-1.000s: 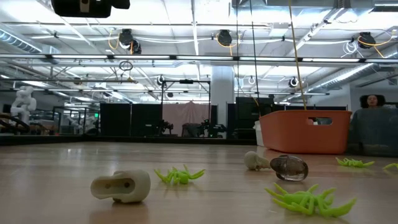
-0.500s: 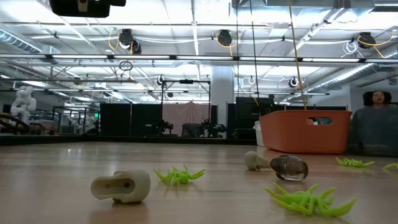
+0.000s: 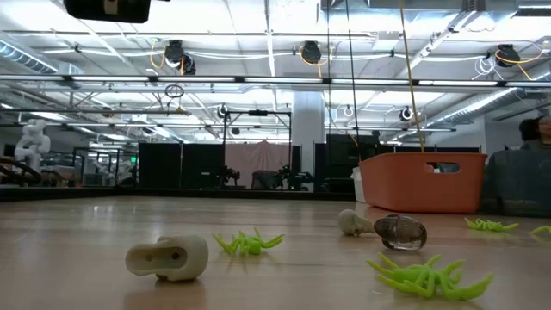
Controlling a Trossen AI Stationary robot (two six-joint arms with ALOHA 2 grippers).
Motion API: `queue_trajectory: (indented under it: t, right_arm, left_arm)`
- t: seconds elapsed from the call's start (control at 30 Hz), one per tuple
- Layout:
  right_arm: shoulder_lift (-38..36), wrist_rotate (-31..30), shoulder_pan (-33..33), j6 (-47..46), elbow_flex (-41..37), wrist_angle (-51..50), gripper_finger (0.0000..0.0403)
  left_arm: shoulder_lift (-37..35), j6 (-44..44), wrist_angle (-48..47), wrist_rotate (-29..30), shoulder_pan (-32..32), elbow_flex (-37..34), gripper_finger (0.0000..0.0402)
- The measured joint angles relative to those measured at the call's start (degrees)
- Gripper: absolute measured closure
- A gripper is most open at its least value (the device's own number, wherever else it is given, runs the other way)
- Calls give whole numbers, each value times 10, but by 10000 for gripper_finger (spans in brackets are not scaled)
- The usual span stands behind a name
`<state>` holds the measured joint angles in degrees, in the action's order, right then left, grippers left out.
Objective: Sort Halloween decoration
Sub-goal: Put the white skull toy into the black bin
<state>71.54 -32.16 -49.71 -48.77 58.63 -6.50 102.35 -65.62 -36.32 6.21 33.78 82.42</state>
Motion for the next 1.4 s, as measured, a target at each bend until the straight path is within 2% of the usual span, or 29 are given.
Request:
queue_trajectory:
  t: [0.17,0.37,0.57,0.8,1.1,1.17,1.27,1.4]
  right_arm:
    - [-19,-56,10,90,0,93,389]
    - [-38,-57,33,167,0,159,389]
    - [-62,-56,56,253,0,238,389]
    - [-104,-53,72,474,0,328,389]
    - [-154,-51,72,809,0,330,389]
    - [-163,-51,72,859,0,330,389]
    - [-176,-51,72,874,0,329,389]
    - [-185,-51,72,849,0,329,389]
  left_arm:
    - [-1,-1,4,5,0,14,309]
    - [-1,4,3,46,-3,36,309]
    - [-1,32,-2,59,-16,61,309]
    - [-2,65,-2,61,-41,83,309]
    - [-2,97,-2,61,-65,90,309]
    - [-2,105,-1,60,-69,90,309]
    - [-2,110,-2,51,-76,90,309]
    - [-2,110,-2,48,-80,90,309]
